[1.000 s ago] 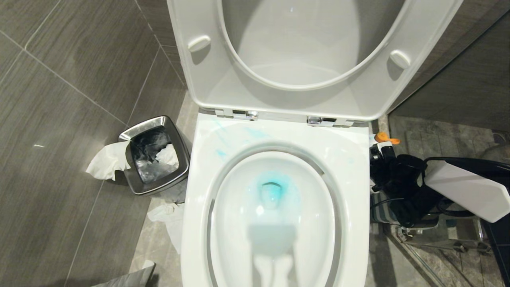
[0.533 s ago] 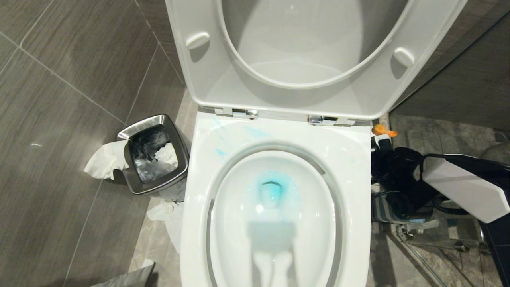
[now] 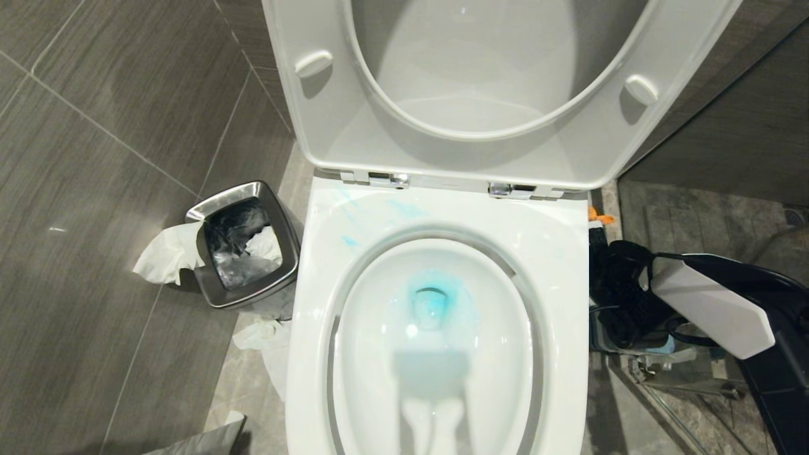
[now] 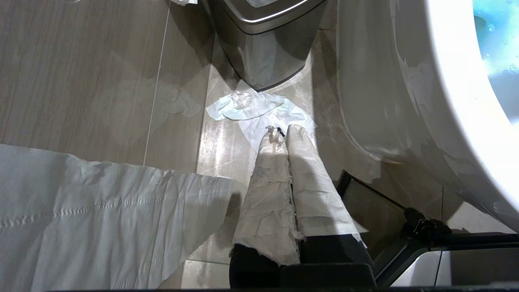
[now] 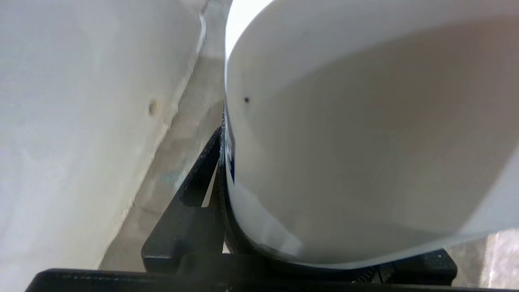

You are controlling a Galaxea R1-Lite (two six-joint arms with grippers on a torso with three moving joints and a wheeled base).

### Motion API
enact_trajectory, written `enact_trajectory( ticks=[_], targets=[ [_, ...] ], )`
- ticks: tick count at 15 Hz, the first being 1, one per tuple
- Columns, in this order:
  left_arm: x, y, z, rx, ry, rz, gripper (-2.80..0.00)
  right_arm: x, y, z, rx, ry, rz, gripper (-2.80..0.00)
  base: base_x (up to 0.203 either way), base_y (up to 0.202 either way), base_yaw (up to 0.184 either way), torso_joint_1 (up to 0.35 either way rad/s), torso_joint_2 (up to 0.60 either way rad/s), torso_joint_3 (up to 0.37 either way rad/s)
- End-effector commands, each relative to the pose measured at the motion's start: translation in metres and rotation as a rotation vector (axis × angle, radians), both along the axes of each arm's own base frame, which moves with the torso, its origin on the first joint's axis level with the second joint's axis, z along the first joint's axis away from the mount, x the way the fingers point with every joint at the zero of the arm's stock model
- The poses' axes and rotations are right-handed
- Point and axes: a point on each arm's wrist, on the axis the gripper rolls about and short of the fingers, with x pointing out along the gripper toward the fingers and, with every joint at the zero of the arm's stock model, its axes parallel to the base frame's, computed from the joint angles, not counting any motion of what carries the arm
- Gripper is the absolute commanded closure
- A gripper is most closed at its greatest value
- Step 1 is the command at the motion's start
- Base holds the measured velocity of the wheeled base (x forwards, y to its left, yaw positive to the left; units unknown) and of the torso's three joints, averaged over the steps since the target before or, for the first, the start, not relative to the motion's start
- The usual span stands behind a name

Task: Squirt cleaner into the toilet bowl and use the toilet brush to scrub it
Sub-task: Place the cleaning agent on the floor

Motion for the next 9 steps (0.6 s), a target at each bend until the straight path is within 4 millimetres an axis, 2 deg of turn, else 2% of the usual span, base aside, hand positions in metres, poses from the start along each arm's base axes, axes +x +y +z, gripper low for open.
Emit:
enact_trajectory(
  ticks=[1,9],
  targets=[
    [0.0000,0.0000,-0.0001,-0.001,0.001,-0.001,0.00,0.0008,0.0003,-0.0101,-0.001,0.012,0.002,0.00,0.000,0.000,0.000,0.000,0.00,0.000],
    [0.0000,0.0000,-0.0001,0.000,0.001,0.000,0.00,0.0076,0.0039,-0.0039,0.005,-0.027,0.005,0.00,0.000,0.000,0.000,0.000,0.00,0.000]
  ],
)
